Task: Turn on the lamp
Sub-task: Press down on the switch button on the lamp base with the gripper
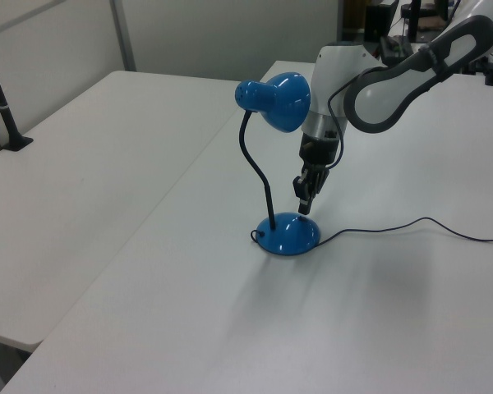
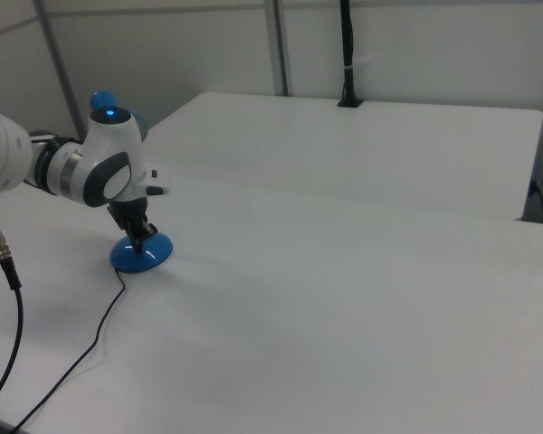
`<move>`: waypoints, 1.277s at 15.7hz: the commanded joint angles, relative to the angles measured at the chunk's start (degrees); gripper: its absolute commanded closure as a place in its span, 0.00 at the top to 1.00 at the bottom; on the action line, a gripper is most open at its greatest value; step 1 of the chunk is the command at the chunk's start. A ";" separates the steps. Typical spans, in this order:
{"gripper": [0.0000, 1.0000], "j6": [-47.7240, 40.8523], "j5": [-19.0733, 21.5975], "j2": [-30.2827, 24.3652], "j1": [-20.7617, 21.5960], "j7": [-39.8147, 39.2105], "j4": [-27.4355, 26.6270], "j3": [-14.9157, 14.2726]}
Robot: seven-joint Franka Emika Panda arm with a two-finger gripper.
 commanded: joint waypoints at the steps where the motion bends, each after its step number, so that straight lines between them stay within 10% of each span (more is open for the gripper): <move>1: 0.00 1.36 1.05 0.95 0.57 0.72 0.69 -0.12; 20: 0.00 5.05 0.79 2.36 1.54 0.90 0.77 -0.12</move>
